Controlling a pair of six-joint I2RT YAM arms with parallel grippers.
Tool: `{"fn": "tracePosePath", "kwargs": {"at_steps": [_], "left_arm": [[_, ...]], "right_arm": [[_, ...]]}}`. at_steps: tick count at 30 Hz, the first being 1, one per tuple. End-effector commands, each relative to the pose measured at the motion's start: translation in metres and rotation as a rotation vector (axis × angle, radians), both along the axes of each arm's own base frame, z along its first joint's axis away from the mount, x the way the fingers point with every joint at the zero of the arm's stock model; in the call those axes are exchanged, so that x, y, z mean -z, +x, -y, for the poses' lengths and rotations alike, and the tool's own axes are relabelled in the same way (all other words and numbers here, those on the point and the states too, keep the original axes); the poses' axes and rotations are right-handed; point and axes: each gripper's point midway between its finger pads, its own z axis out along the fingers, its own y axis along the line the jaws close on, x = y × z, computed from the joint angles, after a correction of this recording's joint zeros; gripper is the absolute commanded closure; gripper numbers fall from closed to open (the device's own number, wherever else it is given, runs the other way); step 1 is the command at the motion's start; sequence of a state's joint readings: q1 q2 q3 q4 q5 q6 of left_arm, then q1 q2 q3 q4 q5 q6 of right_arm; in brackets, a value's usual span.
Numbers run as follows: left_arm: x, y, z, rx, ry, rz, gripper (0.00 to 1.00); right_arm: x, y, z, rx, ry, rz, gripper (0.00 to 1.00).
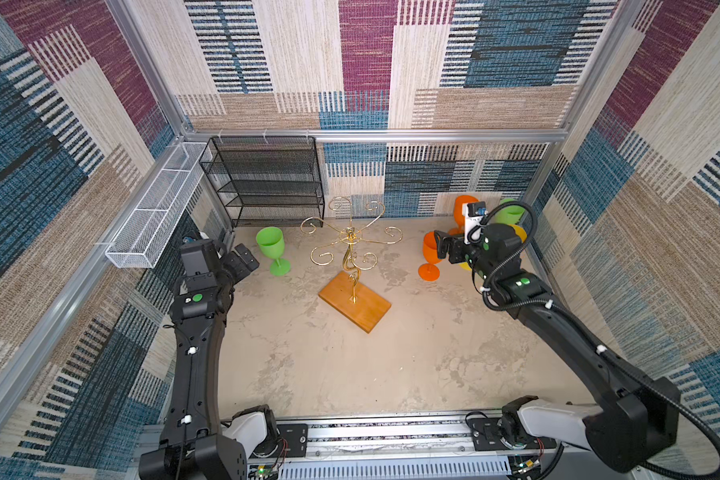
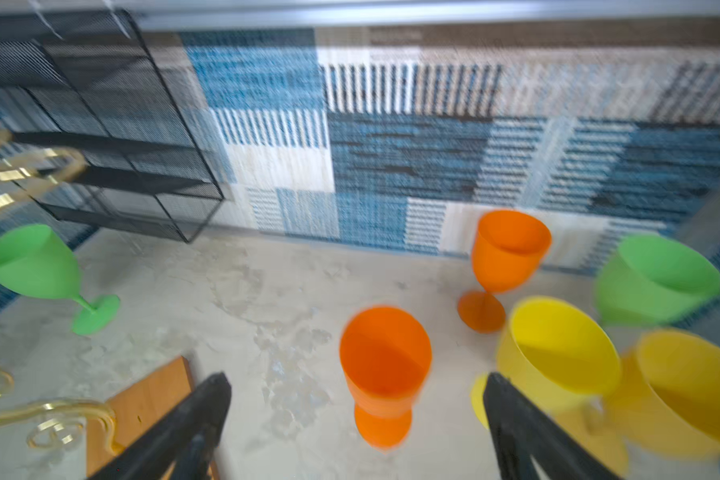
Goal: Take the wine glass off the wine glass rack
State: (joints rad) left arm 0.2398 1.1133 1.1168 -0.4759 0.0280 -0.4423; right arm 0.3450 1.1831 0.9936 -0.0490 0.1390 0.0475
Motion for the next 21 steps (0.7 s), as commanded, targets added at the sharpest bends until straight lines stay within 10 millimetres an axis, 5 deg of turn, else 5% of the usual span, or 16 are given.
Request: {"fn": "tracePosePath", "kwargs": {"at_steps": [1,9,21], "left_arm": [[0.002,0.003,-0.006,-0.017,0.041,0.035,0.01],[0.053,-0.015,-0.023,-0.095,0.127,-0.032,0.01],[0.118,-0.008,-0.029,-0.092,0.185,-0.016,0.01]], "right_arm": [[-0.008,-0.015,0.036,0.163,0.043,0.197,0.03],[0.085,-0.056,0.091,0.329,0.063,0.242,0.03],[0.137,-0.041,0.131,0.432,-0.034,0.248,0.03]]}}
